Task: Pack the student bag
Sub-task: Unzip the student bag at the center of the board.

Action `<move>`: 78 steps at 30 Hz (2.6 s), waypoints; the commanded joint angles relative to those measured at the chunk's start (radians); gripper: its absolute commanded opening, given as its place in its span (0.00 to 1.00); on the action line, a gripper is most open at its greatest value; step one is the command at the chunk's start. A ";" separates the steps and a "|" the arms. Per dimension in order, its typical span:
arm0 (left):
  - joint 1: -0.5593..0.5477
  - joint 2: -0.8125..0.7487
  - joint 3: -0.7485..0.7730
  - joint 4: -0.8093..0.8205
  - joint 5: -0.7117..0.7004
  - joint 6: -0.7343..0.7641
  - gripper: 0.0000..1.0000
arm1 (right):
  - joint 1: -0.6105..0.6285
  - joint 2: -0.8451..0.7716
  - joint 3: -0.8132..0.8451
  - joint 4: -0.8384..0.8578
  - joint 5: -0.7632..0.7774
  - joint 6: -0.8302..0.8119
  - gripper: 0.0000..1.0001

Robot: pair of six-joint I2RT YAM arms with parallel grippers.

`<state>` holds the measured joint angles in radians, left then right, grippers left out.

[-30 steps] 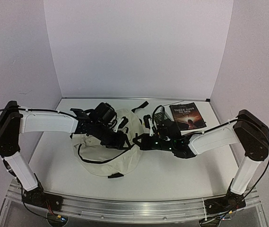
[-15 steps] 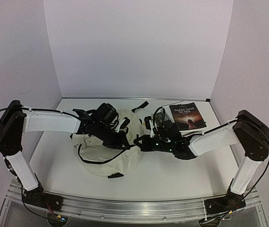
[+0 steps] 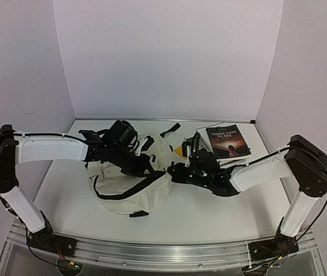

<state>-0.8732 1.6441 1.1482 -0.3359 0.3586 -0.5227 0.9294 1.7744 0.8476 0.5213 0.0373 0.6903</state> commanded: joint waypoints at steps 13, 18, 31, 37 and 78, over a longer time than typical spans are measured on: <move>0.001 -0.275 0.085 -0.230 0.058 0.075 0.00 | -0.064 0.131 0.162 -0.062 0.197 0.043 0.00; 0.019 -0.325 0.129 -0.278 -0.109 0.043 0.00 | -0.064 0.127 0.178 -0.059 0.131 -0.005 0.00; 0.088 -0.329 0.204 -0.288 -0.071 0.123 0.00 | -0.065 0.064 0.058 -0.038 0.092 0.012 0.00; 0.089 -0.363 0.278 -0.409 0.012 0.186 0.00 | -0.079 0.133 0.128 -0.052 0.173 0.088 0.00; 0.328 -0.002 0.473 -0.248 0.086 0.220 0.00 | 0.263 0.084 0.358 -0.525 0.304 0.316 0.91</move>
<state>-0.5589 1.6591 1.5578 -0.6986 0.4118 -0.3138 1.1953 1.7806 1.1281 0.0740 0.2874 0.9496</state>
